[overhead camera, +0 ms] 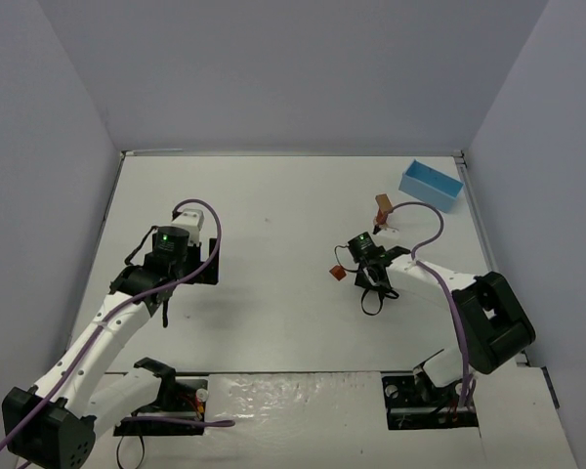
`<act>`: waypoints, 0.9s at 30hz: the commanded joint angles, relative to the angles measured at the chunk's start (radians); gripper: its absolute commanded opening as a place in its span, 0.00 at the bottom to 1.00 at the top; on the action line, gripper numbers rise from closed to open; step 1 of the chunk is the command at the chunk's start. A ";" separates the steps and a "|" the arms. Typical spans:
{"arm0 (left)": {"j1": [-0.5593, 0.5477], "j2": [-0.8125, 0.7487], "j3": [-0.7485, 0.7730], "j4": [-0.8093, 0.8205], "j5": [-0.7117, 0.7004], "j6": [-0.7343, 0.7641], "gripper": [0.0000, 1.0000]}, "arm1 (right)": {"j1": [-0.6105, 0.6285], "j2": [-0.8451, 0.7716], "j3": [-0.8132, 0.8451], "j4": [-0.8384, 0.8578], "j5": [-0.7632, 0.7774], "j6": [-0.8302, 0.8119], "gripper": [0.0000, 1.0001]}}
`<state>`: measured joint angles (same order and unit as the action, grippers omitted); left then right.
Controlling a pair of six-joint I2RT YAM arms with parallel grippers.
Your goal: Build the wood block tower
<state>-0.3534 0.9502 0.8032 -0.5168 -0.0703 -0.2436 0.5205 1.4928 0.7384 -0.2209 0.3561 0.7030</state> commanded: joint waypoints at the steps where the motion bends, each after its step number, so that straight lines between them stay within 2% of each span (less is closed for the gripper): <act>1: -0.006 -0.019 0.053 0.028 0.009 -0.010 0.97 | 0.013 -0.065 0.059 0.083 -0.054 -0.070 0.00; 5: -0.006 -0.020 0.054 0.033 0.054 -0.013 0.97 | 0.043 -0.118 0.068 0.186 -0.244 -0.183 0.00; 9: -0.007 -0.022 0.060 0.054 0.208 -0.046 0.96 | 0.092 -0.159 0.067 0.297 -0.423 -0.351 0.00; 13: -0.007 -0.018 0.103 0.075 0.384 -0.145 0.90 | 0.151 -0.224 0.082 0.369 -0.607 -0.544 0.00; 17: -0.007 0.011 0.182 0.107 0.538 -0.288 0.79 | 0.195 -0.238 0.151 0.372 -0.668 -0.642 0.00; 21: -0.010 0.053 0.251 0.135 0.646 -0.435 0.77 | 0.245 -0.211 0.214 0.372 -0.698 -0.688 0.00; 27: -0.051 0.123 0.338 0.146 0.673 -0.547 0.76 | 0.276 -0.194 0.289 0.370 -0.732 -0.739 0.02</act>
<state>-0.3731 1.0417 1.0691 -0.4359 0.5333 -0.6668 0.7815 1.2947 0.9472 0.0880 -0.3183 0.0360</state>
